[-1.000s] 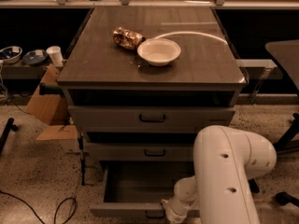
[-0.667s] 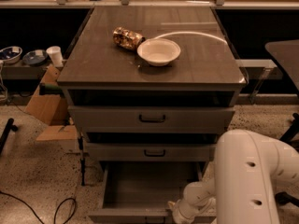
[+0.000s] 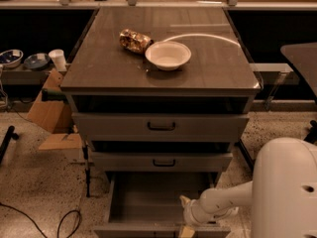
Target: Open bottom drawer
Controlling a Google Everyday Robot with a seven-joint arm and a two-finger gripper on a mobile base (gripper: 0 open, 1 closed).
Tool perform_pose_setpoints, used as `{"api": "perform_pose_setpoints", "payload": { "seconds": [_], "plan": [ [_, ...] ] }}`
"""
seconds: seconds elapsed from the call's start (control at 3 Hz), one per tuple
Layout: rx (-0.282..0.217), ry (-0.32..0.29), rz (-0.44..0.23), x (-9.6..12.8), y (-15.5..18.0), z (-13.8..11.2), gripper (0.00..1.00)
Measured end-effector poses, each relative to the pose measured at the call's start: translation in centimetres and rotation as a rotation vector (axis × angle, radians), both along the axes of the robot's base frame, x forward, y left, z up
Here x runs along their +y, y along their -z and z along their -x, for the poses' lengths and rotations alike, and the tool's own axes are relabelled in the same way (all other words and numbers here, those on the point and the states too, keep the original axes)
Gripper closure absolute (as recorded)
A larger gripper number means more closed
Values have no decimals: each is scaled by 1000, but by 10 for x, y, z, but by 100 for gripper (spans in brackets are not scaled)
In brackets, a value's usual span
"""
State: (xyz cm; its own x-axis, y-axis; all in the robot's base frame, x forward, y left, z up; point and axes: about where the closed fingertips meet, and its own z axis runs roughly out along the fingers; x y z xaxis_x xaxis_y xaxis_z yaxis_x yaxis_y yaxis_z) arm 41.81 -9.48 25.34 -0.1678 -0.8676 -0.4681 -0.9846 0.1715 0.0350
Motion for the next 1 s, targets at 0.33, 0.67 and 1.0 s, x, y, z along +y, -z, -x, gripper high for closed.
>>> {"api": "perform_pose_setpoints", "payload": {
  "seconds": [0.33, 0.67, 1.0],
  "plan": [
    [-78, 62, 1, 0, -32, -25, 0],
    [-117, 94, 15, -18, -52, -37, 0],
    [-117, 94, 15, -18, -52, -37, 0]
  ]
}}
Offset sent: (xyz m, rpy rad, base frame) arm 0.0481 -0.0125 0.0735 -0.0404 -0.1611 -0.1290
